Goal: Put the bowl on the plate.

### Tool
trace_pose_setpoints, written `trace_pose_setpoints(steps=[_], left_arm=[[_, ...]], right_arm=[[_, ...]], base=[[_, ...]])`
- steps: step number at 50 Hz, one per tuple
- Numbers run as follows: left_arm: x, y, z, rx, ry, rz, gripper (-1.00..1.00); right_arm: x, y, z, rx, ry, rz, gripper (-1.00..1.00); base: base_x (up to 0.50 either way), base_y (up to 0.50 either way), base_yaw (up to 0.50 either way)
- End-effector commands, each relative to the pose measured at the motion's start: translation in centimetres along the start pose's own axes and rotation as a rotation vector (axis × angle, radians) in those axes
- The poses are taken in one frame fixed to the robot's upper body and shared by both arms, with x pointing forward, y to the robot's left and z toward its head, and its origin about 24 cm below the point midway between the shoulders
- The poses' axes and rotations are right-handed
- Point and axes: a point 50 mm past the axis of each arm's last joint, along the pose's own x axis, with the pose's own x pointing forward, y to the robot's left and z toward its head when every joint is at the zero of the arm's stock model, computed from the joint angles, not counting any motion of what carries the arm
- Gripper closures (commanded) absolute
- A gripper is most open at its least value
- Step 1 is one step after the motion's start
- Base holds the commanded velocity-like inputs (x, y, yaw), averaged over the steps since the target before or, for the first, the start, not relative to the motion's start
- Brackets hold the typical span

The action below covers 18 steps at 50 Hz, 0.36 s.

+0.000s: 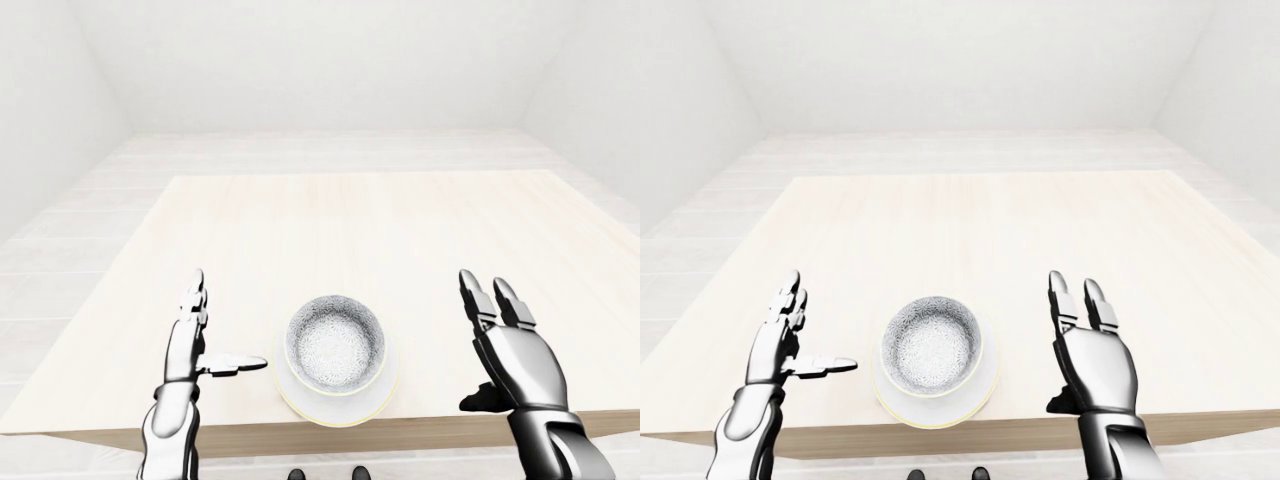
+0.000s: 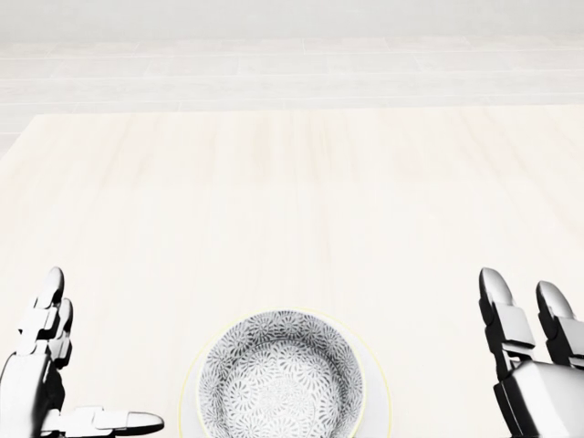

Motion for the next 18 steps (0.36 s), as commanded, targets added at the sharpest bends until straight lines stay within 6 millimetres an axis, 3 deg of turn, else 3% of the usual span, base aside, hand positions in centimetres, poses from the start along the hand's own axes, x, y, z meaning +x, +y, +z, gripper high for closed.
trace_pose_setpoints(steps=[1,18], left_arm=[[-0.5,0.3,0.0,0.006,0.0,0.0,-1.0],[-0.9,0.6,0.6,0.017,-0.001,0.0,-1.0]], right_arm=[[-0.4,0.0,-2.2,0.118,0.093,-0.028,-1.0],[-1.0,0.1,-3.9,0.381,0.151,-0.098,-1.0]], base=[[0.0,0.0,0.0],[0.0,0.0,0.0]])
